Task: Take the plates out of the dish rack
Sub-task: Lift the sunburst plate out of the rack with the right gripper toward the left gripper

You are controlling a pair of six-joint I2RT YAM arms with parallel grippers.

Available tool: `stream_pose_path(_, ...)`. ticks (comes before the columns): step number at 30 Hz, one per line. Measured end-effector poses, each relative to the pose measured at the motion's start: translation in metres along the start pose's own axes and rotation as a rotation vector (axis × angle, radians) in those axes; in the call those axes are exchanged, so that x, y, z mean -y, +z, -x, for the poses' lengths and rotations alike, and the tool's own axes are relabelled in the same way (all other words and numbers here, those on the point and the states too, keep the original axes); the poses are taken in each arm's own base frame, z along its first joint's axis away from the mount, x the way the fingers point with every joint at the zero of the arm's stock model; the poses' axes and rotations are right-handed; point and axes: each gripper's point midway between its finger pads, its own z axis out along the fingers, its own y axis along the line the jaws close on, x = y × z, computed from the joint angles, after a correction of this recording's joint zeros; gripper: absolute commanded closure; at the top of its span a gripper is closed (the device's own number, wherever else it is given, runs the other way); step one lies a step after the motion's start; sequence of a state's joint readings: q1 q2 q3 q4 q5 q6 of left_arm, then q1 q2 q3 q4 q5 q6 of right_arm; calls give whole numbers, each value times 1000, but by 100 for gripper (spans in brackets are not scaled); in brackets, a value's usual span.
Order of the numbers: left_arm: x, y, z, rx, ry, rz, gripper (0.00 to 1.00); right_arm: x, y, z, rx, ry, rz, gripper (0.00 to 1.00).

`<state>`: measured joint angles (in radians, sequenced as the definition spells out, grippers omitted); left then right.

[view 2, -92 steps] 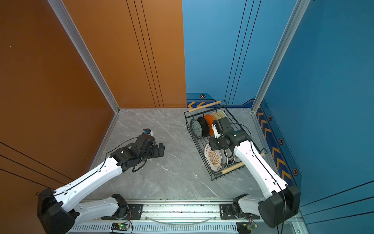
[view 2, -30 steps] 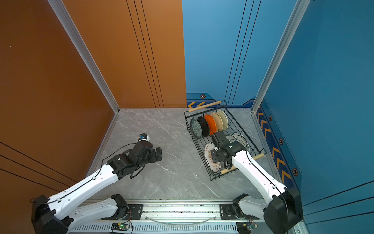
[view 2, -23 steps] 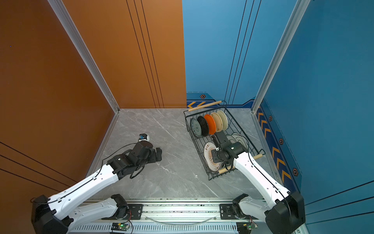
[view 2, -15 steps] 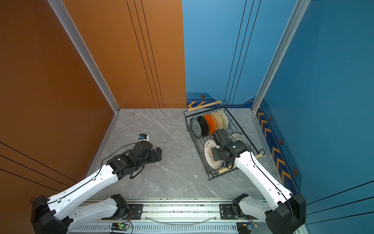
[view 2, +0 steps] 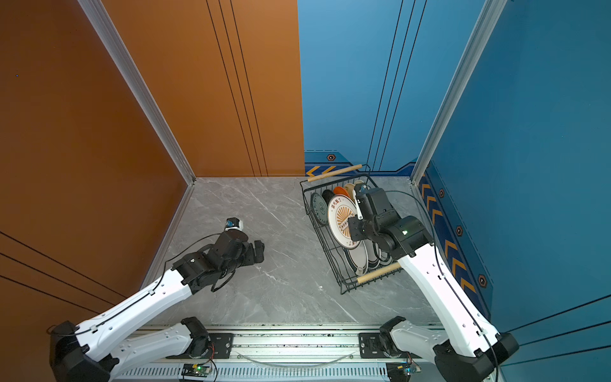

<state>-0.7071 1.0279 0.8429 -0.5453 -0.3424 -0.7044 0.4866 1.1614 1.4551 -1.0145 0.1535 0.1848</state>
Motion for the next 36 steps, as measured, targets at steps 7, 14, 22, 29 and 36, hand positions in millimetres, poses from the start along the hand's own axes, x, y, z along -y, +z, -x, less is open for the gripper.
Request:
stream_pose_path(7,1,-10,6,24,-9,-27,1,-33,-9,26,85,86,192,96)
stream_pose_path(14,1,-41,25,116,-55,-100,0,-67,4,36,113,210,383,97)
stream_pose_path(22,-5,-51,22,156,-77,-149,1,-106,49,18,8,338,536,97)
stream_pose_path(29,-5,-30,8,124,-99,-193,3,-143,68,6,-74,364,637,97)
stream_pose_path(36,-5,-16,5,107,-171,-264,4,-164,83,1,-120,383,695,97)
